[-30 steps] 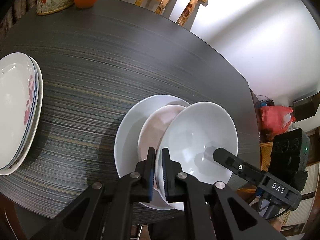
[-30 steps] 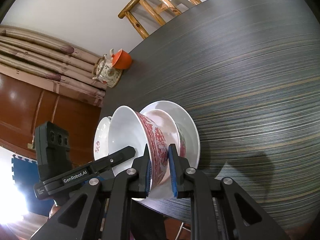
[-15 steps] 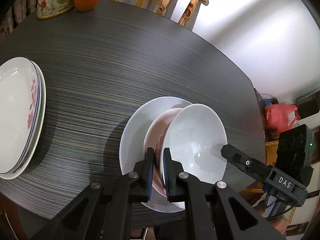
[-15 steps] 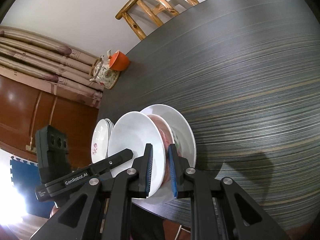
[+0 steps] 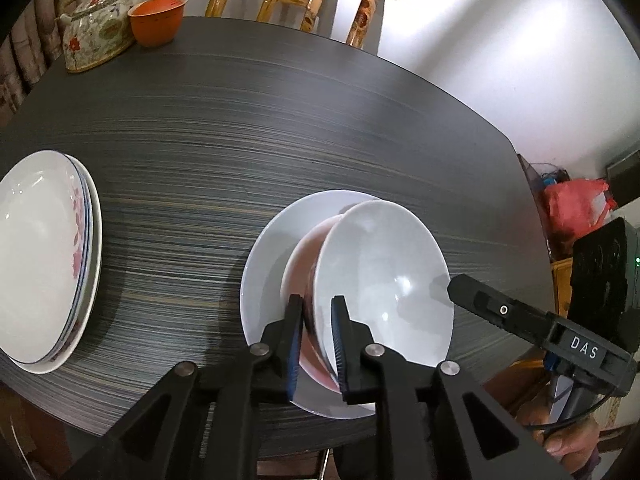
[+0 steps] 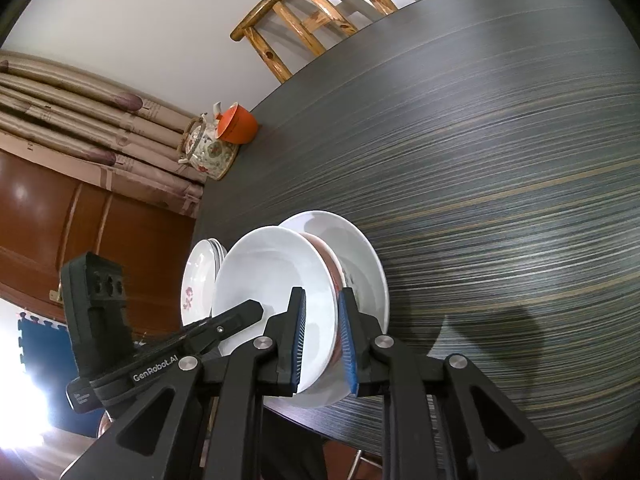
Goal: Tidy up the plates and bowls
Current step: 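Lower the pink-patterned bowl into the stack and open both tools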
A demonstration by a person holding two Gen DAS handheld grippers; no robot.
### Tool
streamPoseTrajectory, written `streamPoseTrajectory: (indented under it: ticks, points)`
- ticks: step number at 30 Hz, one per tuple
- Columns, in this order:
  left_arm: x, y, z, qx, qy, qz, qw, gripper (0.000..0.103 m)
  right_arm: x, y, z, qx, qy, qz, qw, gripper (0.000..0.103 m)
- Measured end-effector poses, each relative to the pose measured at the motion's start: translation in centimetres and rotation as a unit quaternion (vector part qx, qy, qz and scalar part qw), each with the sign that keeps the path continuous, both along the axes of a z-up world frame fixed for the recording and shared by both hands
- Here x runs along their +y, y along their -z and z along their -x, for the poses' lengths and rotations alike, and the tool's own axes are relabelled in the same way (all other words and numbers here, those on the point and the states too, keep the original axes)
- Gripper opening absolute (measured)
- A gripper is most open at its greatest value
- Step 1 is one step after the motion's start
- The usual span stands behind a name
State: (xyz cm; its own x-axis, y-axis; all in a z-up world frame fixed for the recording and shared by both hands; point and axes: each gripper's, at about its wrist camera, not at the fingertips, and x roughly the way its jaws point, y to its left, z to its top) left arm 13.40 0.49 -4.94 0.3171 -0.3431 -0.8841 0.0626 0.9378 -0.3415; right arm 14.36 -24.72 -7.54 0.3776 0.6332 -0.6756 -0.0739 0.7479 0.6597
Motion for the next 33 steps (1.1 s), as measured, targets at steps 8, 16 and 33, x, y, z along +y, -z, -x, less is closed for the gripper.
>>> streamPoseTrajectory:
  ticks: [8,16,33]
  points:
    - [0.5,-0.5,-0.4,0.014,0.014,0.008,0.9998,0.020,-0.1,0.1,0.0,0.001,-0.001,0.004,1.000,0.018]
    - [1.2,-2.3,-0.1,-0.018,0.015,-0.019,0.9995,0.036,0.3,0.1,0.1,-0.003,-0.003,0.004,1.000,0.018]
    - [3.4,-0.9,2.6,-0.062,0.009,-0.005,0.9980,0.036,-0.7,-1.6,1.9,-0.064,0.011,0.056,0.996,0.022]
